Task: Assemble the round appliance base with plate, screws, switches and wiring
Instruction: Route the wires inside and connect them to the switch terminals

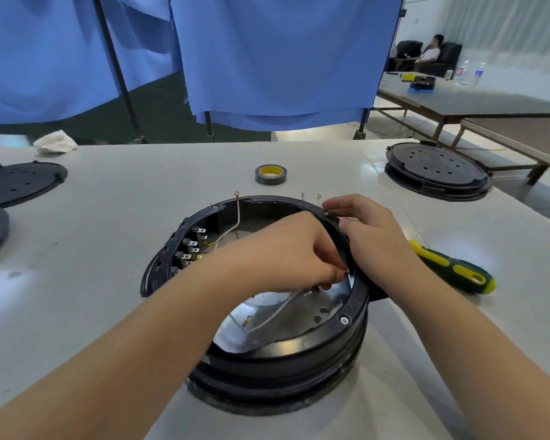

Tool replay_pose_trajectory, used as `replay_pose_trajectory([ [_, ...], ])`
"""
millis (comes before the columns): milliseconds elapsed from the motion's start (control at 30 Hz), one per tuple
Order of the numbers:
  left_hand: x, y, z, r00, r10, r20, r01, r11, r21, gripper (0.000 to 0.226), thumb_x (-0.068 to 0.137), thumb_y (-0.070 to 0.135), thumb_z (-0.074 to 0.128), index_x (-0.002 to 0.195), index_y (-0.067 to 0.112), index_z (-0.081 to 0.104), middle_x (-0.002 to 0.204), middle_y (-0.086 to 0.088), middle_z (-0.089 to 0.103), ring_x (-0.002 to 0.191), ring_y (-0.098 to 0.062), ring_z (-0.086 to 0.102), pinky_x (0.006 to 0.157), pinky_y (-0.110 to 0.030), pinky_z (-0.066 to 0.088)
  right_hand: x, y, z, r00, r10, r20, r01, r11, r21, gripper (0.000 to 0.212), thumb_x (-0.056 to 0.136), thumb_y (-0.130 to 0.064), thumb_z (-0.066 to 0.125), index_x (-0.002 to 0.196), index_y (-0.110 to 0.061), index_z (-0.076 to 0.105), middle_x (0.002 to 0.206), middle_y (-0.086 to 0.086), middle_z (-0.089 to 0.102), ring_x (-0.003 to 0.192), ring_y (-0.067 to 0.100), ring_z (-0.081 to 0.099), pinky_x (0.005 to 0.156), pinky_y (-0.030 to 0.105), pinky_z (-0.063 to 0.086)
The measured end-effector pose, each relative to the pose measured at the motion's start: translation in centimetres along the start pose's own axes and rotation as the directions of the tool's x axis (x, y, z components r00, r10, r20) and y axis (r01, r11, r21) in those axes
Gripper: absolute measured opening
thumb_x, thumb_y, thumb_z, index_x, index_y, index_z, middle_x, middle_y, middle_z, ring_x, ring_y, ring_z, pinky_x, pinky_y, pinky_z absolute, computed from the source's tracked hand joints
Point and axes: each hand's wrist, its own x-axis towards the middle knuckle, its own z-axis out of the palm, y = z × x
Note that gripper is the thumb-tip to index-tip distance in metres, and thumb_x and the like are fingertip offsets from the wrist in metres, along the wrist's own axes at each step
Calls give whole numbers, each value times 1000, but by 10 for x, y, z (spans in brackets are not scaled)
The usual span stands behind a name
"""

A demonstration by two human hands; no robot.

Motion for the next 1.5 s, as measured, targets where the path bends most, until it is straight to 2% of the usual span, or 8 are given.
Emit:
replay_pose_trajectory([
  [233, 1, -6, 0, 998, -44, -48, 40, 996, -84, 12, 83, 13, 72, 83, 22, 79, 68, 10, 73, 71, -10, 70, 71, -21, 54, 1, 2, -1, 998, 57, -14, -56, 998, 43, 40, 85, 8, 40, 104, -17, 65, 106, -1, 67, 102, 15, 62, 93, 37, 50],
  [333, 0, -5, 1, 998, -59, -36, 56, 996, -73, 10, 82, 16, 74, 81, 25, 76, 69, 9, 73, 70, -9, 69, 68, -19, 52, 1, 2, 0, 998, 67, -17, -66, 996, 61, 39, 86, 8, 41, 101, -18, 66, 105, -1, 67, 102, 16, 63, 94, 40, 50],
  [467, 2, -7, 2, 990, -85, -112, 86, 996, 6, 15, 84, 19, 71, 73, 29, 72, 60, 14, 68, 59, 0, 62, 62, -14, 49, 2, 4, 0, 997, 71, -7, -70, 994, 86, 40, 87, 9, 41, 96, -21, 66, 103, -1, 68, 101, 17, 63, 94, 39, 50],
  [600, 3, -9, 2, 987, -94, -127, 101, 994, 43, 10, 85, 20, 68, 81, 27, 75, 64, 14, 63, 57, 3, 55, 56, -13, 43, 3, 6, -2, 996, 93, 8, -93, 985, 148, 39, 89, 8, 40, 93, -22, 66, 98, -6, 69, 94, 11, 65, 81, 25, 53],
  [700, 3, -9, 3, 989, -91, -115, 98, 994, 52, 10, 86, 21, 68, 81, 26, 75, 68, 13, 66, 57, 3, 55, 54, -10, 41, 6, 6, -13, 986, 167, 26, -168, 958, 233, 35, 91, 6, 37, 95, -16, 65, 88, -4, 72, 75, 6, 68, 60, 16, 53],
  [867, 2, -8, 2, 990, -82, -112, 87, 995, 44, 8, 85, 20, 69, 83, 24, 76, 71, 12, 67, 57, 4, 54, 56, -7, 42, 16, 14, -36, 955, 289, 60, -293, 899, 326, 30, 96, 0, 38, 87, -8, 66, 69, 1, 69, 66, 17, 64, 63, 25, 53],
  [1067, 1, -6, 1, 992, -87, -87, 83, 995, -49, 8, 86, 15, 69, 85, 17, 77, 60, 10, 61, 40, 7, 49, 34, -5, 29, 16, 20, -35, 946, 304, 109, -321, 923, 213, 24, 94, -7, 48, 80, -11, 67, 57, -4, 57, 48, 10, 46, 48, 19, 36],
  [1500, 2, -8, 2, 992, -112, -63, 105, 990, -94, 6, 84, 16, 72, 80, 20, 76, 61, 10, 66, 46, 6, 53, 46, -4, 39, 9, 8, -36, 974, 199, 113, -205, 978, 48, 21, 93, -7, 47, 83, -8, 66, 47, -3, 55, 36, 8, 45, 34, 16, 28],
])
